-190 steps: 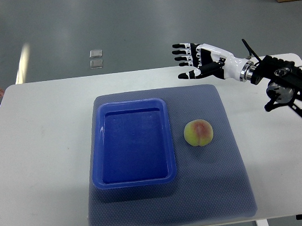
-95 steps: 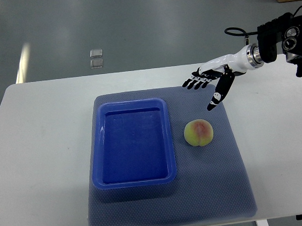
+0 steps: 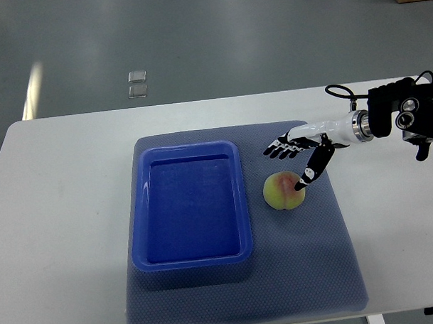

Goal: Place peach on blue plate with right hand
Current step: 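Lower the right hand onto the peach and close fingers around it, then lift the peach with the right hand and carry it over the blue tray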

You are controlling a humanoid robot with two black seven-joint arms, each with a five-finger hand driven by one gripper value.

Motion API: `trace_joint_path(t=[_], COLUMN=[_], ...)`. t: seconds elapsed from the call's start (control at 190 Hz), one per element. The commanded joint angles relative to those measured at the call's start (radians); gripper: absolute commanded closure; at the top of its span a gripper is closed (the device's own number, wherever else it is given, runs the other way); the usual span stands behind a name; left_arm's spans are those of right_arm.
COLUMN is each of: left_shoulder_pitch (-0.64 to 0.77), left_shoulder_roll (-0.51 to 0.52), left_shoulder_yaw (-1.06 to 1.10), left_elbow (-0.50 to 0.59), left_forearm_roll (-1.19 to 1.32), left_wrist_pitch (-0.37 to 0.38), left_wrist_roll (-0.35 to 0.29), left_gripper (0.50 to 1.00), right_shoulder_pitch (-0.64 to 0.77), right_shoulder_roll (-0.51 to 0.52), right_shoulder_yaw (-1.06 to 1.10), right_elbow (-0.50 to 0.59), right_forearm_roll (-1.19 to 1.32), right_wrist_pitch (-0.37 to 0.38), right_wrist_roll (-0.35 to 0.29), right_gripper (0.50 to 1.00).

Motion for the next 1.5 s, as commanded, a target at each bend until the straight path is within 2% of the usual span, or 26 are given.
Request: trace_joint_path(t=[0.0, 0.352, 0.421, 0.468, 0.473, 0.494, 0.615, 0.994, 0.999, 1.01, 1.073, 1.125, 1.131, 1.183, 1.236, 1.241, 1.315, 1.472, 1.478, 1.493], left_shoulder_pitch=[0.0, 0.0, 0.0, 0.0, 0.0, 0.0, 0.0, 0.0, 0.0, 0.0, 0.0, 0.0, 0.0, 0.0, 0.0, 0.0, 0.0, 0.0, 0.0, 0.0], left_shoulder_roll=[0.0, 0.0, 0.0, 0.0, 0.0, 0.0, 0.0, 0.0, 0.0, 0.0, 0.0, 0.0, 0.0, 0.0, 0.0, 0.0, 0.0, 0.0, 0.0, 0.0], left_shoulder_yaw=[0.0, 0.0, 0.0, 0.0, 0.0, 0.0, 0.0, -0.002, 0.0, -0.002, -0.002, -0.002, -0.002, 0.0, 0.0, 0.0, 0.0, -0.002, -0.002, -0.002], left_elbow=[0.001, 0.001, 0.001, 0.001, 0.001, 0.001, 0.001, 0.003, 0.003, 0.003, 0.004, 0.004, 0.004, 0.006, 0.006, 0.006, 0.007, 0.009, 0.009, 0.009], left_forearm_roll=[0.0, 0.0, 0.0, 0.0, 0.0, 0.0, 0.0, 0.0, 0.0, 0.0, 0.0, 0.0, 0.0, 0.0, 0.0, 0.0, 0.0, 0.0, 0.0, 0.0], left_wrist_pitch=[0.0, 0.0, 0.0, 0.0, 0.0, 0.0, 0.0, 0.0, 0.0, 0.0, 0.0, 0.0, 0.0, 0.0, 0.0, 0.0, 0.0, 0.0, 0.0, 0.0], left_wrist_roll=[0.0, 0.0, 0.0, 0.0, 0.0, 0.0, 0.0, 0.0, 0.0, 0.0, 0.0, 0.0, 0.002, 0.0, 0.0, 0.0, 0.0, 0.0, 0.0, 0.0], left_gripper=[0.5, 0.5, 0.5, 0.5, 0.5, 0.5, 0.5, 0.5, 0.5, 0.5, 0.5, 0.5, 0.5, 0.5, 0.5, 0.5, 0.5, 0.5, 0.5, 0.5], right_shoulder_pitch=[-0.039, -0.123, -0.14, -0.14, -0.149, -0.154, -0.175, -0.216, -0.221, -0.221, -0.221, -0.221, -0.22, -0.217, -0.216, -0.209, -0.195, -0.128, -0.08, -0.066], right_shoulder_roll=[0.0, 0.003, 0.006, 0.006, 0.02, 0.025, 0.032, 0.048, 0.046, 0.046, 0.046, 0.046, 0.043, 0.038, 0.038, 0.028, 0.006, -0.037, -0.073, -0.081], right_shoulder_yaw=[0.015, 0.06, 0.06, 0.06, 0.06, 0.06, 0.06, 0.058, 0.058, 0.058, 0.058, 0.058, 0.058, 0.058, 0.058, 0.06, 0.061, 0.061, 0.061, 0.061], right_elbow=[0.0, 0.008, 0.011, 0.011, 0.014, 0.014, 0.014, 0.014, 0.015, 0.015, 0.015, 0.015, 0.015, 0.021, 0.022, 0.034, 0.054, 0.092, 0.121, 0.126], right_forearm_roll=[-0.001, -0.003, -0.003, -0.003, -0.004, -0.004, -0.004, -0.049, -0.052, -0.052, -0.055, -0.055, -0.055, -0.06, -0.06, -0.061, -0.061, -0.05, -0.041, -0.038], right_wrist_pitch=[-0.003, -0.062, -0.098, -0.098, -0.124, -0.134, -0.167, -0.197, -0.203, -0.204, -0.207, -0.207, -0.207, -0.207, -0.207, -0.206, -0.204, -0.192, -0.175, -0.169], right_wrist_roll=[0.003, 0.008, 0.044, 0.044, 0.073, 0.08, 0.084, 0.106, 0.116, 0.116, 0.12, 0.12, 0.12, 0.12, 0.12, 0.121, 0.127, 0.147, 0.149, 0.149], right_gripper=[0.572, 0.572, 0.572, 0.572, 0.572, 0.572, 0.572, 0.583, 0.613, 0.627, 0.689, 0.689, 0.772, 0.856, 0.857, 0.889, 0.932, 0.932, 0.932, 0.932])
